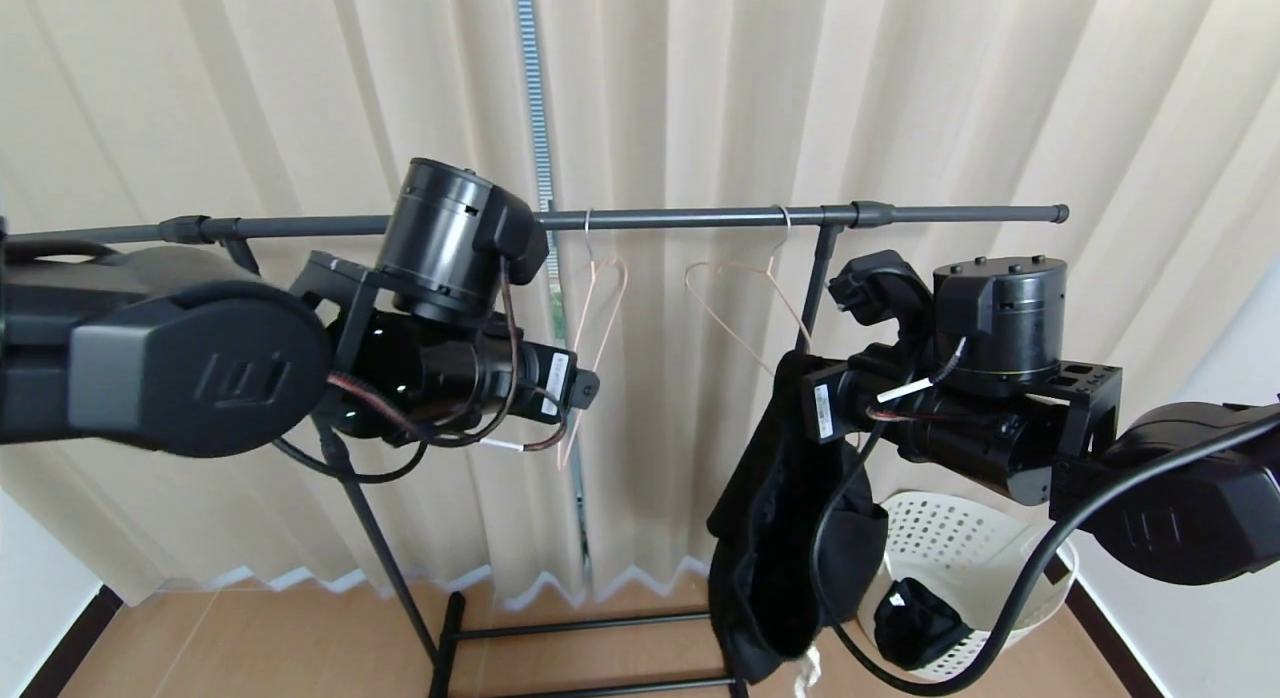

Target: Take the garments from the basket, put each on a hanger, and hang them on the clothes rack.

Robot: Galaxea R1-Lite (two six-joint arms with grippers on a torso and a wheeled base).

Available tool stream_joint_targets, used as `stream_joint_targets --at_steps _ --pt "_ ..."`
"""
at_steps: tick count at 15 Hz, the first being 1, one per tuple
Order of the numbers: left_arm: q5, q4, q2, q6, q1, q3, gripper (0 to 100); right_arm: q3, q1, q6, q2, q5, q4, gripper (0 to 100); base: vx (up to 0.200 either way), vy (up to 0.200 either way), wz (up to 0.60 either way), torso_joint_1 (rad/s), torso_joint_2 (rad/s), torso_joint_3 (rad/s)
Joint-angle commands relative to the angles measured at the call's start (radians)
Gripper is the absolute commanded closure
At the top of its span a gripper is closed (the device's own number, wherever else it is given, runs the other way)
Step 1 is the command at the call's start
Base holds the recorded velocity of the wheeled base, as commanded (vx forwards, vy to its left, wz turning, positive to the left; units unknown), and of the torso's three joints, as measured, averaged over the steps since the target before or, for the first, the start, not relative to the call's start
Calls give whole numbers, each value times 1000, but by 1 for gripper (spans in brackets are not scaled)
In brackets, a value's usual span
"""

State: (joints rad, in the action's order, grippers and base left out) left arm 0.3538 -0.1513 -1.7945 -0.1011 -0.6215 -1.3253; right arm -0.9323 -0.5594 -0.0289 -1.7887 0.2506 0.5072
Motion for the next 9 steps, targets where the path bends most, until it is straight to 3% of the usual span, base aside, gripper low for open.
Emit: stream_joint_targets --at_steps 1,9 --pt "8 -2 -155 -2 28 -118 0 1 -1 0 0 1 1 100 0 0 0 0 0 0" --pt "39 -4 -375 -2 68 -356 0 0 -1 3 0 1 2 100 0 0 0 0 0 0"
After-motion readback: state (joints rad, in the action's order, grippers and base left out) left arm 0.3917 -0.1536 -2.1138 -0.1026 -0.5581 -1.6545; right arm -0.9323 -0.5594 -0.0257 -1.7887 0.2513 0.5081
